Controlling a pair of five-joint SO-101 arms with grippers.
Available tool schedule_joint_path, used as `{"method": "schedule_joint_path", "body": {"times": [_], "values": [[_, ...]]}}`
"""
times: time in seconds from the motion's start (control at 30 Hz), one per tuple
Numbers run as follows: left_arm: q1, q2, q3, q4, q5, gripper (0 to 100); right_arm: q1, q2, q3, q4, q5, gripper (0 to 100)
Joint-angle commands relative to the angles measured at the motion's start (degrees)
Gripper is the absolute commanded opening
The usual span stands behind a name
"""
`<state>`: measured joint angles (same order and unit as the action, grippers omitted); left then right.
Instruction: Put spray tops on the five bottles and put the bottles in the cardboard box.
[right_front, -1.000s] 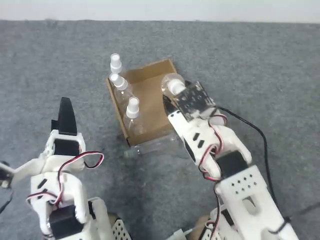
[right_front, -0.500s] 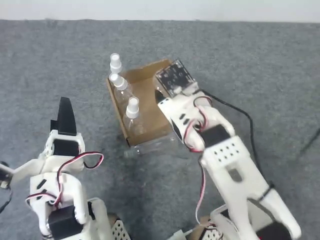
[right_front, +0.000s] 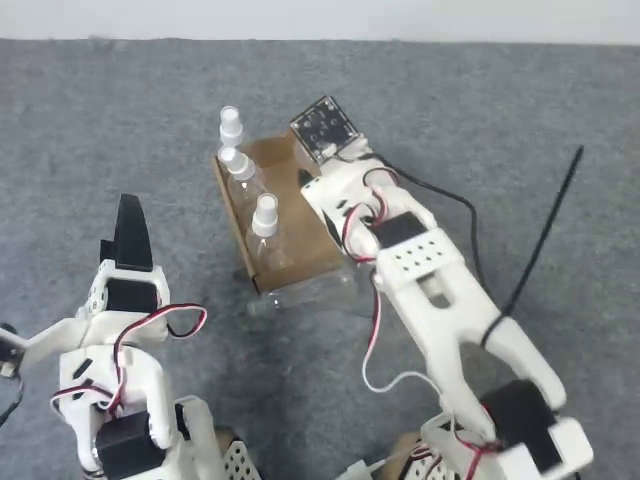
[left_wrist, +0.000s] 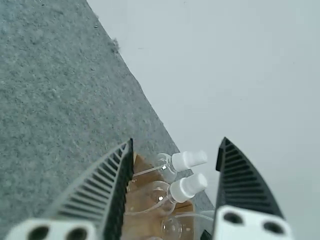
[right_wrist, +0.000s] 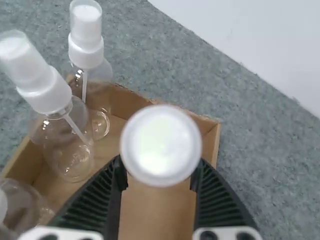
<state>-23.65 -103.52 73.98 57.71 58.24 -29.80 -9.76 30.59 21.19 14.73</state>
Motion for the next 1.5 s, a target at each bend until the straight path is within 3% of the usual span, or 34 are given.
{"method": "schedule_joint_path", "body": {"times": [0.0,0.17,0.73,1.23,1.47], "values": [[-0.35,-0.97,-0.40,-1.67,0.26,25,-0.31,1.98,-5.80,-2.24,-0.44,4.3],[-0.35,-0.97,-0.40,-1.67,0.26,25,0.04,6.73,-6.86,-5.49,-4.31,4.3],[-0.35,-0.97,-0.48,-1.67,0.26,25,0.22,18.95,-6.86,-13.49,-4.57,4.4],[-3.43,-0.97,-0.48,-1.93,0.26,25,1.98,20.18,-6.86,-13.49,-4.57,5.1],[-3.43,-0.97,-0.48,-1.93,0.26,25,1.80,20.18,-6.07,-12.88,-4.57,20.6]]}}
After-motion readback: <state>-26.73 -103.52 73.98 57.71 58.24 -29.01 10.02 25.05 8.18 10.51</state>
